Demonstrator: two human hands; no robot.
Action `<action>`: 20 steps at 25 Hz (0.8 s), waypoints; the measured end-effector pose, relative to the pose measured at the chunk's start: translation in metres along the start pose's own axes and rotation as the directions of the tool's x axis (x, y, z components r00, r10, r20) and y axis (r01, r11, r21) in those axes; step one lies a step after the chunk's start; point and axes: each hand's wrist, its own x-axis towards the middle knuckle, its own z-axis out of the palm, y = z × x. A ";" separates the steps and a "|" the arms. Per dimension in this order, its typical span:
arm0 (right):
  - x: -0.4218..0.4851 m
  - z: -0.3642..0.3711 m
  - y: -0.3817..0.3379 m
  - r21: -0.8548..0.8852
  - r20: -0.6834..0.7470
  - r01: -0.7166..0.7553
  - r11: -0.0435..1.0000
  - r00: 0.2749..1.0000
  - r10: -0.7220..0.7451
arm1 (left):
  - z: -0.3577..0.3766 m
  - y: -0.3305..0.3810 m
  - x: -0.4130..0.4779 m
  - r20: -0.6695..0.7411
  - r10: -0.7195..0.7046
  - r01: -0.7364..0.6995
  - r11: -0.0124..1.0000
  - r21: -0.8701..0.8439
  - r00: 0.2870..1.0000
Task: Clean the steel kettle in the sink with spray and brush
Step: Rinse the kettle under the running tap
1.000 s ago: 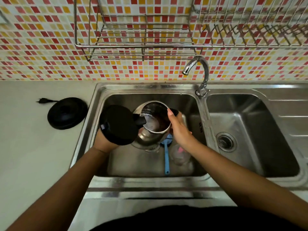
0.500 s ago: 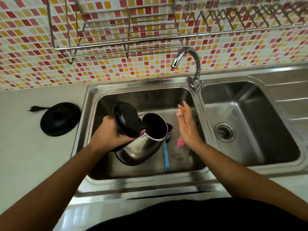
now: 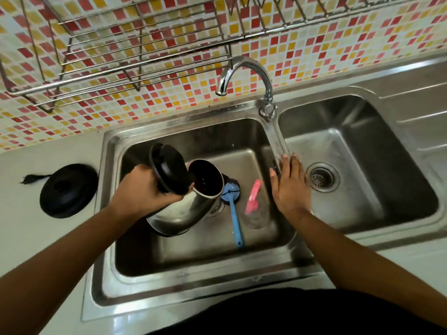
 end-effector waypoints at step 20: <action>0.003 0.008 0.004 0.047 0.016 -0.006 0.999 1.000 0.005 | 0.007 0.067 0.091 0.602 -0.200 -0.392 0.595 0.701 0.773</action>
